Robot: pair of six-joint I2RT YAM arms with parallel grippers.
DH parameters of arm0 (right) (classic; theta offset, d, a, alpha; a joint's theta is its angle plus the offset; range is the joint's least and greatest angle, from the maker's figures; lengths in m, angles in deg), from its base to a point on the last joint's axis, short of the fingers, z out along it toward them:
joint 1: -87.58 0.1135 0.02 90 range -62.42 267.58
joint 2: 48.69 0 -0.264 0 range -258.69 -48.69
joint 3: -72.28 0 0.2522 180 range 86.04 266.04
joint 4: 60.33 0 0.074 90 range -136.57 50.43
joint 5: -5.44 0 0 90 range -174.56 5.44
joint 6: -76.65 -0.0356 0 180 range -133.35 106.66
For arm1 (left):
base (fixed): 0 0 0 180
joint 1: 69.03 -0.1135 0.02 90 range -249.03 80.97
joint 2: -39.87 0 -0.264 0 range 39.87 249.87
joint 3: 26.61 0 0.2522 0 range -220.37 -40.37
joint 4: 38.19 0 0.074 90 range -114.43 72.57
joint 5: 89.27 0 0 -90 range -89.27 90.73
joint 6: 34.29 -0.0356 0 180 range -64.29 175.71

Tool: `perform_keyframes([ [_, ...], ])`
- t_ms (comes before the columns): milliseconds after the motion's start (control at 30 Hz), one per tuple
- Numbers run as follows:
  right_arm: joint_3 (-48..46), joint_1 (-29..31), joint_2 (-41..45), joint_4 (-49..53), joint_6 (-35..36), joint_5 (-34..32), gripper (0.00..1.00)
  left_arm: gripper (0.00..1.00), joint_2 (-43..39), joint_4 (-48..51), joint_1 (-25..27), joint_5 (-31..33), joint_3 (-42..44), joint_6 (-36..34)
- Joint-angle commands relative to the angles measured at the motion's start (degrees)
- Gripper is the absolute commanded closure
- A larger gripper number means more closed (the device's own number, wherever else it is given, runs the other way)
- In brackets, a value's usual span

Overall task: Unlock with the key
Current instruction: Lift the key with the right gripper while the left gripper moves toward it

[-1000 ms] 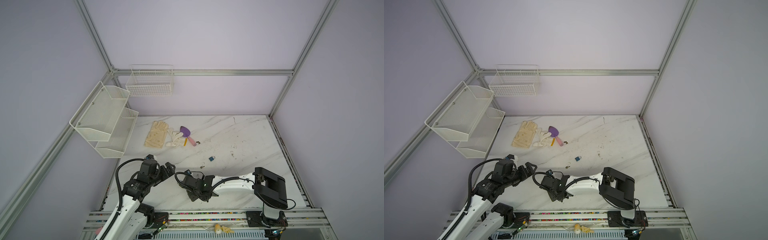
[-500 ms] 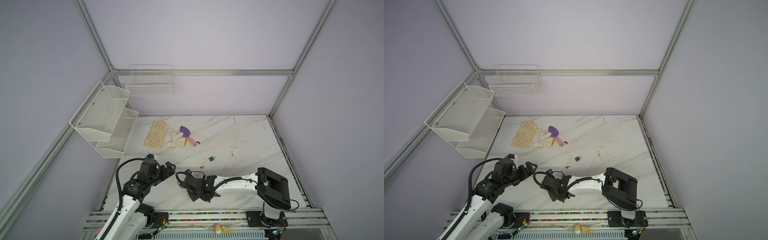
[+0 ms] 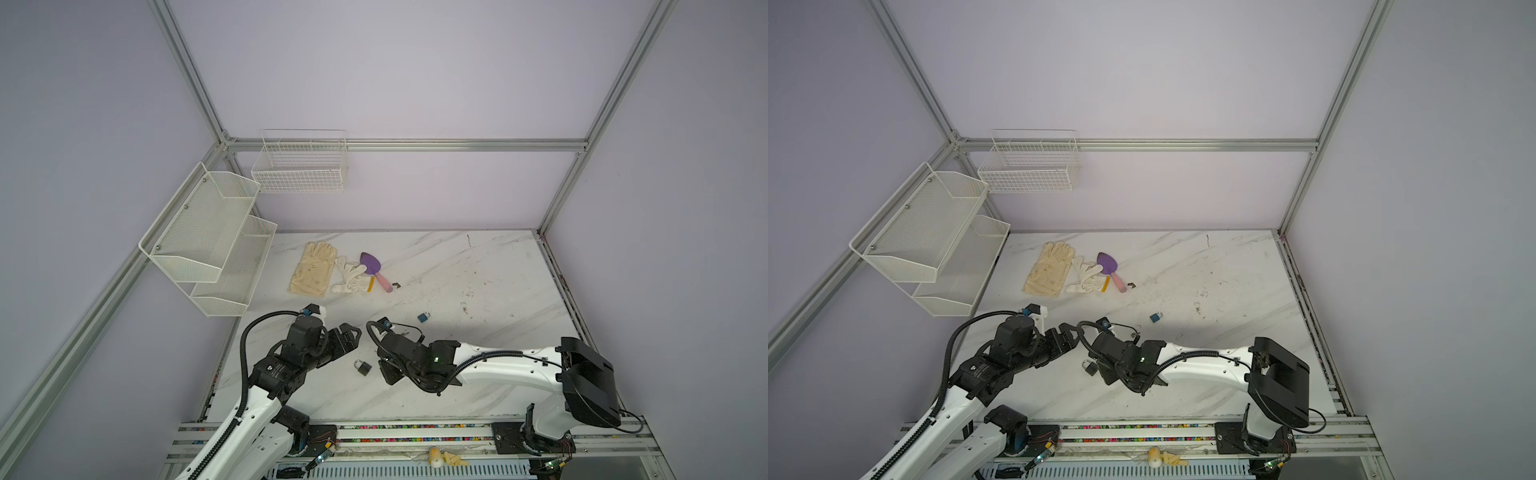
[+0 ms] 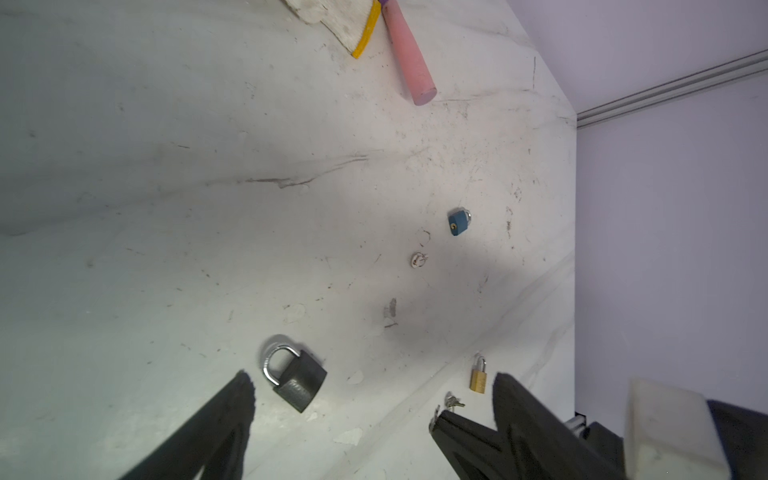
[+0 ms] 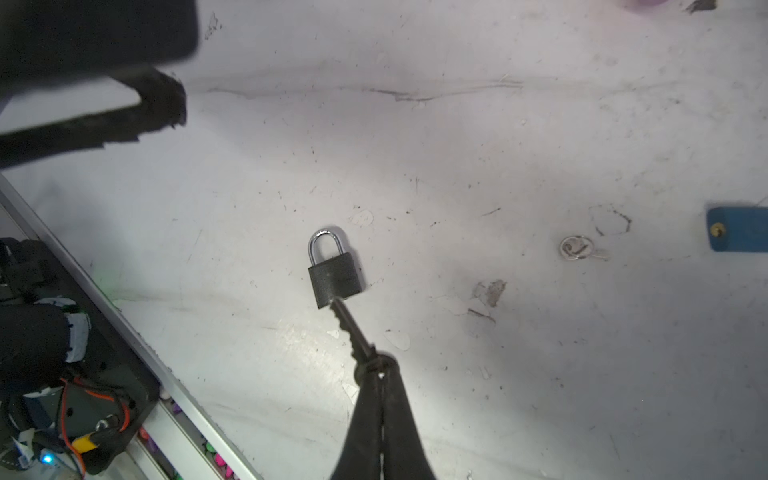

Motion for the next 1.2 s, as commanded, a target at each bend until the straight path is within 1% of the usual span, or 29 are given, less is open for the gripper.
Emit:
perform_keyframes([
  [0, -0.9, -1.9, 3.0, -1.4, 2.6, 0.0, 1.00, 0.19, 1.4, -9.0, 3.3, -0.4, -5.2, 0.4],
  [133, -0.7, -2.5, 4.6, -1.5, 3.9, -0.8, 1.00, 0.30, 3.6, -16.5, 7.0, 0.1, -4.1, -0.2],
  [200, -0.1, -3.0, 5.0, -1.5, 4.0, -0.2, 1.00, 0.34, 4.2, -21.9, 8.9, -0.2, -2.7, -0.9],
  [300, 0.6, -3.1, 5.8, -1.5, 4.2, 0.4, 1.00, 0.41, 5.3, -26.7, 10.6, -0.1, -1.6, -2.1],
  [433, 0.8, -3.2, 6.8, -1.2, 3.8, 0.3, 1.00, 0.51, 6.7, -27.3, 11.6, 1.2, -1.8, -3.0],
  [667, 1.0, -3.3, 8.4, -1.2, 3.3, -0.1, 1.00, 0.62, 9.2, -27.6, 12.3, 0.9, -1.7, -3.1],
  [1033, 1.6, -4.3, 9.2, -1.3, 2.8, -0.6, 1.00, 0.73, 9.4, -28.7, 13.3, 0.0, -0.8, -3.1],
  [1167, 2.0, -4.6, 9.0, -1.6, 2.6, 0.0, 1.00, 0.74, 9.7, -29.1, 13.5, -0.4, -0.7, -3.2],
])
